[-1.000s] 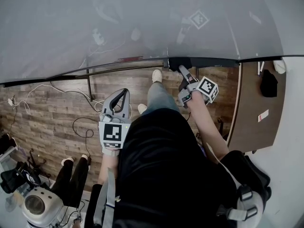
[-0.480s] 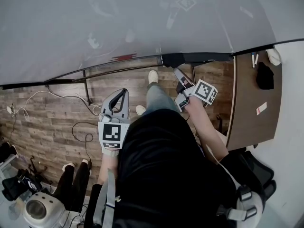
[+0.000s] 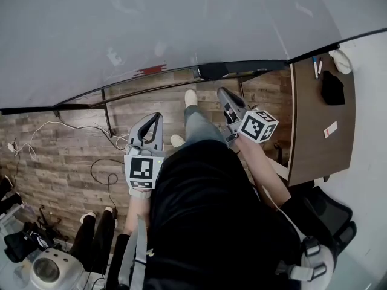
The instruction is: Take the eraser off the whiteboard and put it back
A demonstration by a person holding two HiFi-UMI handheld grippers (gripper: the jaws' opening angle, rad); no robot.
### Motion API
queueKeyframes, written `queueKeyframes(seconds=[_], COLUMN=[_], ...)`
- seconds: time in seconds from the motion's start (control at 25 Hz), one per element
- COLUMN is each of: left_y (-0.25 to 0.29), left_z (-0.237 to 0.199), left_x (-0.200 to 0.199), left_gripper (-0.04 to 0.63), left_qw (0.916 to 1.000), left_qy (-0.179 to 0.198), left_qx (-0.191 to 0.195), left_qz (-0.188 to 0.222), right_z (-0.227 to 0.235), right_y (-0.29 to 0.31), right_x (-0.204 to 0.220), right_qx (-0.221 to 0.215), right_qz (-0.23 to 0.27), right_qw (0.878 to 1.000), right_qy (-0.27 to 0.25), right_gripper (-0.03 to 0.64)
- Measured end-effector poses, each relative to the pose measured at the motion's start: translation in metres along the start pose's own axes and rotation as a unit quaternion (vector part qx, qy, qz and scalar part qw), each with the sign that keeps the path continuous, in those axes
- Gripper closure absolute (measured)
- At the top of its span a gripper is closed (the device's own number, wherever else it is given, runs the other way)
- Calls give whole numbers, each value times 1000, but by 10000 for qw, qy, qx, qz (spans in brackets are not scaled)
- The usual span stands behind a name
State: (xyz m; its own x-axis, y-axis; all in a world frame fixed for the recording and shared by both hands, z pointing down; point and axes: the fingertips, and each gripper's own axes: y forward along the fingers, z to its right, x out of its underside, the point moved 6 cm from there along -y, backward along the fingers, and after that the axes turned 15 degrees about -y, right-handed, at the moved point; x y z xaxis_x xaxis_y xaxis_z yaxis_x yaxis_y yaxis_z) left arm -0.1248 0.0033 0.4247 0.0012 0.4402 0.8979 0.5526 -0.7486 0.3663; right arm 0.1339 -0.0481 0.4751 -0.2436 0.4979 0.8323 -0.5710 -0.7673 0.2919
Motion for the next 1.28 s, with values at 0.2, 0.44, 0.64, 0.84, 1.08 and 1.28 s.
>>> queueKeyframes(seconds=[0.2, 0.44, 0.64, 0.84, 1.08, 1.28], left_y=[-7, -15, -21, -26, -32, -36], left_z=[6, 15, 19, 21, 26, 29], left_x=[1, -1, -1, -5, -8, -9], left_gripper=[588, 588, 588, 588, 588, 588], left_qw=[9999, 9997, 9994, 9991, 9985, 9982], left_qy=[-29, 39, 84, 119, 155, 205], left_qx=[51, 125, 176, 202, 242, 272], left_qz=[110, 200, 279, 358, 457, 492], right_z=[-29, -62, -80, -98, -117, -127], right_y=[-17, -35, -48, -57, -66, -71], right_x=[-9, -19, -23, -26, -27, -25], right_qx=[-42, -86, -84, -106, -170, -203], right_qz=[-22, 28, 86, 55, 84, 137], right_qw=[9935, 9739, 9570, 9394, 9270, 9202], right_qy=[-1133, -2269, -2899, -3425, -3747, -3907], right_gripper=[589, 590, 589, 591, 591, 591])
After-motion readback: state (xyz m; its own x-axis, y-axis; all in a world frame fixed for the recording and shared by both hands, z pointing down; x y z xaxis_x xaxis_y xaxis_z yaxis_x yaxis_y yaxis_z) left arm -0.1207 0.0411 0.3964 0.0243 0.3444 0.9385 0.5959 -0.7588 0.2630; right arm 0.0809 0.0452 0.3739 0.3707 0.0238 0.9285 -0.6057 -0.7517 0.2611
